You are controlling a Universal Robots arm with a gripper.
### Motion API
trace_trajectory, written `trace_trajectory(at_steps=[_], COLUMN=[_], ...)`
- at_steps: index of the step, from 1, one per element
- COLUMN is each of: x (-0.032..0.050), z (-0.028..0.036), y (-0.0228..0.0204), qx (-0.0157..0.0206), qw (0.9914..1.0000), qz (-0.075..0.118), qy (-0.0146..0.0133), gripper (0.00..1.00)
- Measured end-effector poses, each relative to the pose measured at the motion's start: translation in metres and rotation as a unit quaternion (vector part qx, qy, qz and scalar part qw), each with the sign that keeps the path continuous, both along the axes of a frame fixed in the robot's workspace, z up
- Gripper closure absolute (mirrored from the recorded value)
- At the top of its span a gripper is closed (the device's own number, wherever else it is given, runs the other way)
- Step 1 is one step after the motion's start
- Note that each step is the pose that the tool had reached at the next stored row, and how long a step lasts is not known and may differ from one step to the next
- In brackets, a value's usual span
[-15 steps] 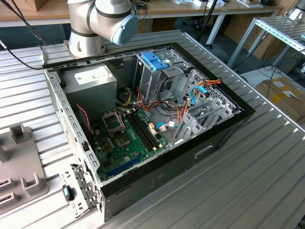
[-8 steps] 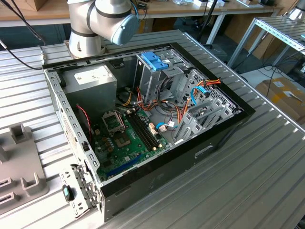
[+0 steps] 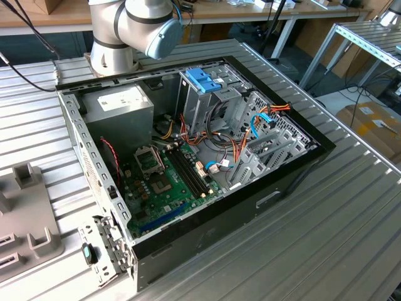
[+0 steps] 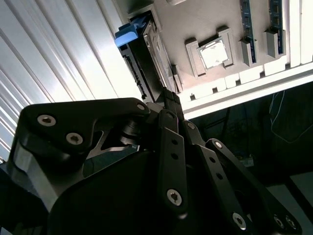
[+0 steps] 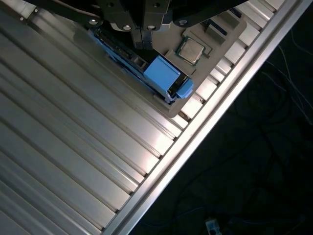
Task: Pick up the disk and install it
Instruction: 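Pick up the disk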
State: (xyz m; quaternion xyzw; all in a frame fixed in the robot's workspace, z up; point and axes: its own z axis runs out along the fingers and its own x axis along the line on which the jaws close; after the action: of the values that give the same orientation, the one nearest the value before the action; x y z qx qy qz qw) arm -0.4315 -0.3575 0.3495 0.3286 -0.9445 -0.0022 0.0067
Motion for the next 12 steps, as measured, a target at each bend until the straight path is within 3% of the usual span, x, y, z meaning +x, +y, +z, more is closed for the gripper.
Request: trace_trajectory(at_steps=[12], x=[0.0000], z=[0.0000], y=[0.0000], qx=[0.0000], qw=[0.99988], qz=[0.015], qy=[0.0000], gripper=[0.89])
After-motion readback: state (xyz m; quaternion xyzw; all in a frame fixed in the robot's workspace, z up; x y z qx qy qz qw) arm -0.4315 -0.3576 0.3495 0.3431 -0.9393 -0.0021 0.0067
